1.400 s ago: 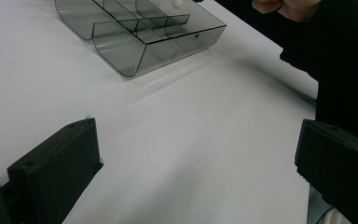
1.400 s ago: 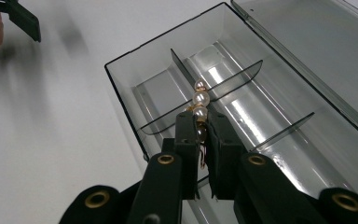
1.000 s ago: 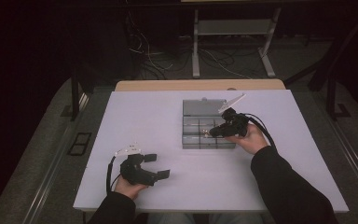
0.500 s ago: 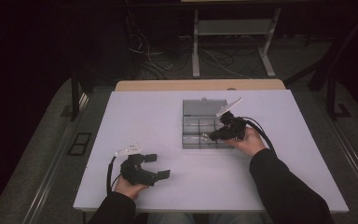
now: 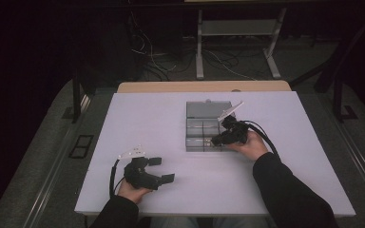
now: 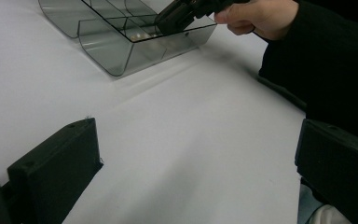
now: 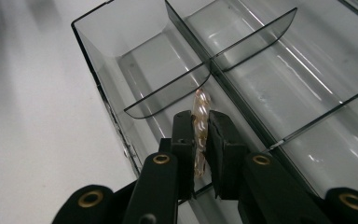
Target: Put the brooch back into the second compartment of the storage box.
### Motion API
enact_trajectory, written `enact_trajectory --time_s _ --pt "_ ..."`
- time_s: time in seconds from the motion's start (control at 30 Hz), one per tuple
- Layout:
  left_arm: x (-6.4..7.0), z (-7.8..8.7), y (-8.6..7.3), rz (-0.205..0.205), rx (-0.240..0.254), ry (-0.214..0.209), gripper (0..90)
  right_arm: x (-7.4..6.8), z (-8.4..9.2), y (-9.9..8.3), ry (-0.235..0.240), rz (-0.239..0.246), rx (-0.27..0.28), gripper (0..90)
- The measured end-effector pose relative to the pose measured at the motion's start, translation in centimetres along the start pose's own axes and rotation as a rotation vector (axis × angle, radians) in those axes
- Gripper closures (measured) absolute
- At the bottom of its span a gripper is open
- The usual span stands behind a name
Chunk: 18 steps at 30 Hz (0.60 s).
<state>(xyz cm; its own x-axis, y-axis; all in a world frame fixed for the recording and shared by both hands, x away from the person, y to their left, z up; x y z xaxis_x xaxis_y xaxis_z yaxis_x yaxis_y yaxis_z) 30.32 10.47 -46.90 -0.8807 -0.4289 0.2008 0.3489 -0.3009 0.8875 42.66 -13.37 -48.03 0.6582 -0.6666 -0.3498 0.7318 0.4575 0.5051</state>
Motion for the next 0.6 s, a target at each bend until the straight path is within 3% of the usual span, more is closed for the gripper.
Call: enact_trajectory --time_s 0.27,0.37,0.6 --pt "0.1 0.3 0.8 -0.025 -0.001 0.002 0.0 -0.3 1.3 0.4 -0.020 0.008 0.046 72.4" --pt "0.2 0.6 1.6 -0.056 -0.006 0.005 0.0 -0.4 1.9 0.5 -0.039 -0.005 0.069 59.7" --pt "0.2 0.7 2.9 -0.071 -0.008 -0.001 0.0 -0.2 3.2 1.0 -0.034 -0.043 0.115 38.1"
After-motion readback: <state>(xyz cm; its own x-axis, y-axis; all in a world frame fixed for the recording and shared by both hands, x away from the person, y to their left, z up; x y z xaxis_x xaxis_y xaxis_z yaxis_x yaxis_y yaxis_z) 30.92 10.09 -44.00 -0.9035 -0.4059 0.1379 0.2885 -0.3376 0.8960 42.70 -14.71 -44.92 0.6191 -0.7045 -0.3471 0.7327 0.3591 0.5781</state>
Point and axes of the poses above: each handheld gripper's, and its own axes: z roughly backward along the jaws, y roughly out of its top, x roughly to its right, the point moved 7 cm from there along -z, roughly forward along the jaws, and after that the axes turned 15 degrees about -z, right-handed, at the moved point
